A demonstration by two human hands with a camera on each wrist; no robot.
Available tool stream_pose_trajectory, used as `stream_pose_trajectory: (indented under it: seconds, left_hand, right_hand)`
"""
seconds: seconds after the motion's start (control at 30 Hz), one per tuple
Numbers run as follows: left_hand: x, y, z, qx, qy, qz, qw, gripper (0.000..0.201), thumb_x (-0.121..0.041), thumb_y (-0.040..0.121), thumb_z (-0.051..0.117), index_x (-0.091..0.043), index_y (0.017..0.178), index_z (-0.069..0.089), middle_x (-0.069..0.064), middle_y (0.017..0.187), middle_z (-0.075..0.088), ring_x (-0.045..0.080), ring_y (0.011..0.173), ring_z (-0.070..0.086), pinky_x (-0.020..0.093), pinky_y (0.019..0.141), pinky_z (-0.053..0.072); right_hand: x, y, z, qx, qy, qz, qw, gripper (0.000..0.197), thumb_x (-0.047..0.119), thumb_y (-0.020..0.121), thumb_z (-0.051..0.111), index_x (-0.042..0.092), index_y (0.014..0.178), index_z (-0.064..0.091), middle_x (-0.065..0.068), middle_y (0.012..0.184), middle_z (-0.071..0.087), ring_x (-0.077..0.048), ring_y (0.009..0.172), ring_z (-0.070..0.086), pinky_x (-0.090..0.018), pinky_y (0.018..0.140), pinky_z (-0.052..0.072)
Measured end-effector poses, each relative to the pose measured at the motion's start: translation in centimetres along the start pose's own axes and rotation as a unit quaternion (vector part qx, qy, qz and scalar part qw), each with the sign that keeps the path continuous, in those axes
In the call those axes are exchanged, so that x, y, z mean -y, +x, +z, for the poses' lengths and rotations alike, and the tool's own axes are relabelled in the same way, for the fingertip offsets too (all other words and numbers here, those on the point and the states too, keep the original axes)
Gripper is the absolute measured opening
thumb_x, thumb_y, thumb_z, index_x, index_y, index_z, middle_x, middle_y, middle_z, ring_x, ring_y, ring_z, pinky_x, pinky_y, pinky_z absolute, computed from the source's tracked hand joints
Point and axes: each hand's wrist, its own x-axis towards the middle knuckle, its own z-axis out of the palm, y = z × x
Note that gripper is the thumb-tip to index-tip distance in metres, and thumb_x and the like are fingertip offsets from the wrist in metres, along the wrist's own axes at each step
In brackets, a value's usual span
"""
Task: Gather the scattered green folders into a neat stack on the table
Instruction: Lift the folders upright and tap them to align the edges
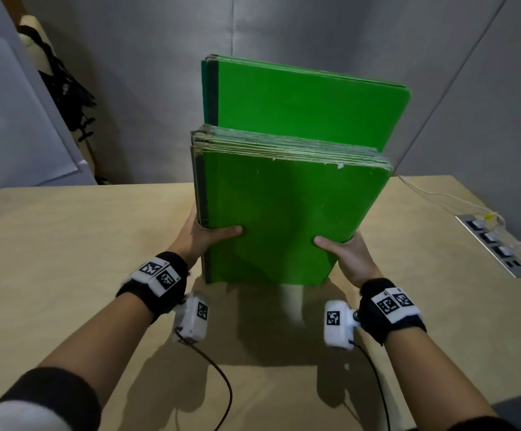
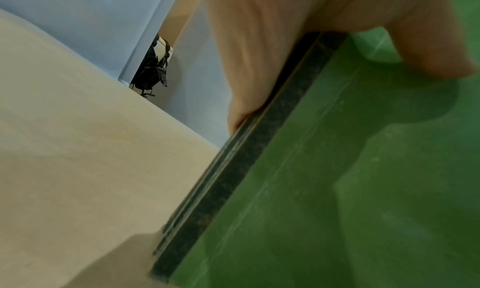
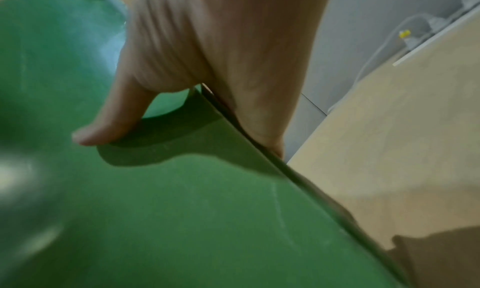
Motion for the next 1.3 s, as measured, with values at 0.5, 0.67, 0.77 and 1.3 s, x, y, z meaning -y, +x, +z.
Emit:
stream_pose_trajectory:
  seconds: [0.5,0.67,0.77,1.3]
  left_hand:
    - [0.7,0.1,1.5,-0.037,-0.003,-0.004,0.999,0.06,-0.021,0.061,0.082,-0.028,0.113,0.052,-0.008,0.104,0.064,0.001,0.083,0.068,0.037,0.089,0.055]
    - [1.2,0.4,1.3,-0.058,-0.003,-0.002,0.998,0.066,-0.039,0.042,0.084,-0.035,0.1,0.053,-0.013,0.091,0.071,-0.003,0.08,0.069,0.03,0.082,0.057]
    - [1.8,0.7,1.5,-0.088,0.003,0.017,0.996,0.047,-0.023,0.061,0.079,-0.034,0.098,0.051,-0.012,0.087,0.07,-0.01,0.071,0.068,0.017,0.069,0.057]
    - [1.2,-0.2,1.2,-0.014,0.029,-0.012,0.999,0.077,-0.04,0.045,0.088,-0.029,0.113,0.053,-0.016,0.1,0.061,-0.007,0.083,0.065,0.021,0.079,0.055]
  right_hand:
    - [-1.3,0.5,0.6,-0.029,-0.043,0.002,0.999,0.067,-0.006,0.066,0.076,0.006,0.128,0.051,-0.004,0.114,0.066,-0.018,0.105,0.064,-0.033,0.094,0.051]
    - [-1.4,0.7,0.8,-0.047,-0.036,-0.004,0.998,0.062,-0.005,0.066,0.078,0.011,0.121,0.054,0.0,0.109,0.067,-0.013,0.1,0.065,-0.029,0.088,0.052]
    - [-1.6,0.6,0.7,-0.043,-0.03,-0.005,0.999,0.058,-0.006,0.066,0.077,0.018,0.114,0.055,0.003,0.106,0.067,-0.01,0.097,0.066,-0.024,0.083,0.054]
    - [-1.4,0.1,1.0,-0.048,-0.038,-0.008,0.998,0.059,-0.005,0.065,0.078,0.014,0.116,0.056,0.002,0.105,0.067,-0.013,0.099,0.065,-0.032,0.091,0.051]
